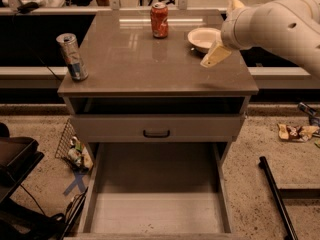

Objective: Move paper bowl near redbull can

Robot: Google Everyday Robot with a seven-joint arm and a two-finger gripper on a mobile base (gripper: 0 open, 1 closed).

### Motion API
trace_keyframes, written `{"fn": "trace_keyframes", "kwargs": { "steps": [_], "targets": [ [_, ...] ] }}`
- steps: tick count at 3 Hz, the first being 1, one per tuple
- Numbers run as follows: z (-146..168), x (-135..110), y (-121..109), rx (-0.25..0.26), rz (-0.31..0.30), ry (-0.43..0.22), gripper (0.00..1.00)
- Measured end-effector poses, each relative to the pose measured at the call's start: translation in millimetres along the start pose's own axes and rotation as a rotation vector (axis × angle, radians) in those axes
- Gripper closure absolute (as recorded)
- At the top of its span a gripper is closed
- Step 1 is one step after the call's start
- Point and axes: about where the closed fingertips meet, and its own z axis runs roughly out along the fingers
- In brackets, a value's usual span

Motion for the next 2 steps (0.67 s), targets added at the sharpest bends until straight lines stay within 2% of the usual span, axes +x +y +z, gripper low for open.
{"fn": "trace_keyframes", "kwargs": {
  "steps": [2],
  "targets": [
    [49.6,-5.3,1.7,-0.021,-0.049,-0.030,0.00]
  ]
}}
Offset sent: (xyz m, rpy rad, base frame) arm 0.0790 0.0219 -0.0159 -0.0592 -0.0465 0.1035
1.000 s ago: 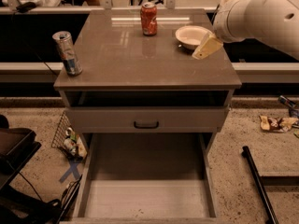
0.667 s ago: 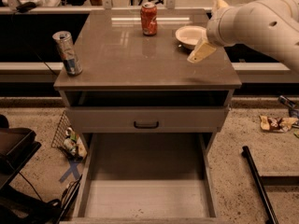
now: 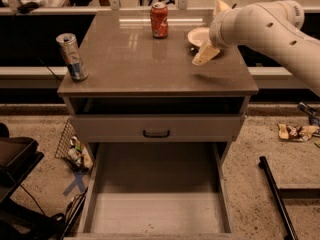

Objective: Move paper bowl near redbull can

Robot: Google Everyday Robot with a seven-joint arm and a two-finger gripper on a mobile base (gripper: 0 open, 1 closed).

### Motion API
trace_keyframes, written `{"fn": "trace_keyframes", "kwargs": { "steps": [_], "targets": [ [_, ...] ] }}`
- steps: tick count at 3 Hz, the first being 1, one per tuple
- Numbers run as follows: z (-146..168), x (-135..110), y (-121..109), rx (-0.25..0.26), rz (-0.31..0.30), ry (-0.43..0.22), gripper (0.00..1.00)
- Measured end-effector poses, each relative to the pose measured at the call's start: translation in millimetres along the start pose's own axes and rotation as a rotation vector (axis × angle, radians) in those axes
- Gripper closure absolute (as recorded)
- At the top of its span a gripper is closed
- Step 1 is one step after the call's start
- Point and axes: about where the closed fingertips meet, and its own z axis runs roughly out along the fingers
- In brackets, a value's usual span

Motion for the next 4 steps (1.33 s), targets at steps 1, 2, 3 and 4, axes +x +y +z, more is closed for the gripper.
{"fn": "trace_keyframes", "kwargs": {
  "steps": [1,2,3,4],
  "targets": [
    [26.8,0.9,-14.1,0.000,-0.040,-0.005,0.00],
    [47.1,2.6,-33.7,0.009,-0.066,0.005,0.00],
    [62.6,7.4,-41.6,0.006,-0.086,0.029,0.00],
    [71.7,20.9,-39.2,-0.009,-0.098,0.069,0.00]
  ]
}}
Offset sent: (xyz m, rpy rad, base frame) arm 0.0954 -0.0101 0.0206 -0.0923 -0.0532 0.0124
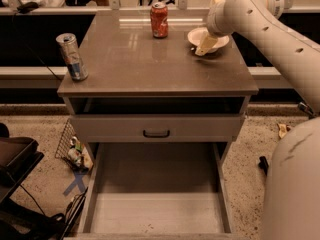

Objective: Move paper bowl near redbull can

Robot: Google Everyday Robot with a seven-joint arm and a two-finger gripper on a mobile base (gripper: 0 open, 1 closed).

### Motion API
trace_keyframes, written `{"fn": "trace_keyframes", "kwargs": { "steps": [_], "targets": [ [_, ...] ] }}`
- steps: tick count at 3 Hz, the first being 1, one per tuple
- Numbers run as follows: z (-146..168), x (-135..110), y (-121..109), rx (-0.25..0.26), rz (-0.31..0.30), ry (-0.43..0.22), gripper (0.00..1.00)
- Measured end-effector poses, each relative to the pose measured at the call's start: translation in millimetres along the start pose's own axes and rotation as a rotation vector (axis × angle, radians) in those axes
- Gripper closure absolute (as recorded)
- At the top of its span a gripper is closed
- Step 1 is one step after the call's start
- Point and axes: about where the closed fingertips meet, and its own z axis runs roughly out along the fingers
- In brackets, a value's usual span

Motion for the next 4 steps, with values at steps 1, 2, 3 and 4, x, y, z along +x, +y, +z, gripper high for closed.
{"fn": "trace_keyframes", "kwargs": {
  "steps": [1,2,3,4],
  "targets": [
    [1.9,22.0,12.8,-0.031,-0.013,0.057,0.14],
    [-0.7,43.3,26.8,-0.050,-0.011,0.109,0.38],
    [1.3,44.3,30.7,-0.056,-0.011,0.113,0.61],
    [4.0,44.0,33.8,-0.062,-0.012,0.112,0.92]
  ]
}}
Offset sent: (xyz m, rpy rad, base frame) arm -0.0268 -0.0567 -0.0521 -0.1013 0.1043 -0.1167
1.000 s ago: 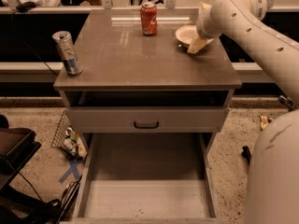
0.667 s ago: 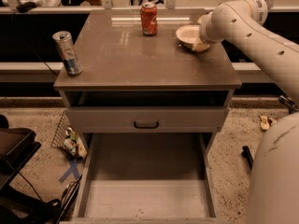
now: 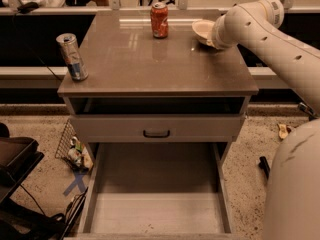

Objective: Move paper bowl near redbull can

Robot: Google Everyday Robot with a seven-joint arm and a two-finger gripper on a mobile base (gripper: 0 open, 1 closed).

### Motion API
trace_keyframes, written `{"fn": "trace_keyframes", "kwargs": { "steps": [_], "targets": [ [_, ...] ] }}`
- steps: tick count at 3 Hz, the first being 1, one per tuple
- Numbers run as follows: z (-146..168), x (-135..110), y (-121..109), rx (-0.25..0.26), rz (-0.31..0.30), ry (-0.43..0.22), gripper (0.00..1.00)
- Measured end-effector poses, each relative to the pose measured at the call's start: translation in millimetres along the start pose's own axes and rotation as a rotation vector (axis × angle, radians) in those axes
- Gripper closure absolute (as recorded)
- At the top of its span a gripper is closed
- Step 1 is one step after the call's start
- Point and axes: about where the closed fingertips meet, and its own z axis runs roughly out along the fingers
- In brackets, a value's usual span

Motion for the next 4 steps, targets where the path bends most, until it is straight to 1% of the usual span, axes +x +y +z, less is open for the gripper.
{"fn": "trace_keyframes", "kwargs": {
  "steps": [1,2,3,4],
  "targets": [
    [1.3,-0.4,1.3,-0.002,0.000,0.000,1.00],
    [-6.3,-4.5,-0.9,0.017,-0.016,0.000,1.00],
    [-43.6,-16.0,-10.0,0.084,-0.063,-0.008,1.00],
    [-101.0,-42.4,-5.4,0.149,-0.144,-0.056,1.00]
  ]
}}
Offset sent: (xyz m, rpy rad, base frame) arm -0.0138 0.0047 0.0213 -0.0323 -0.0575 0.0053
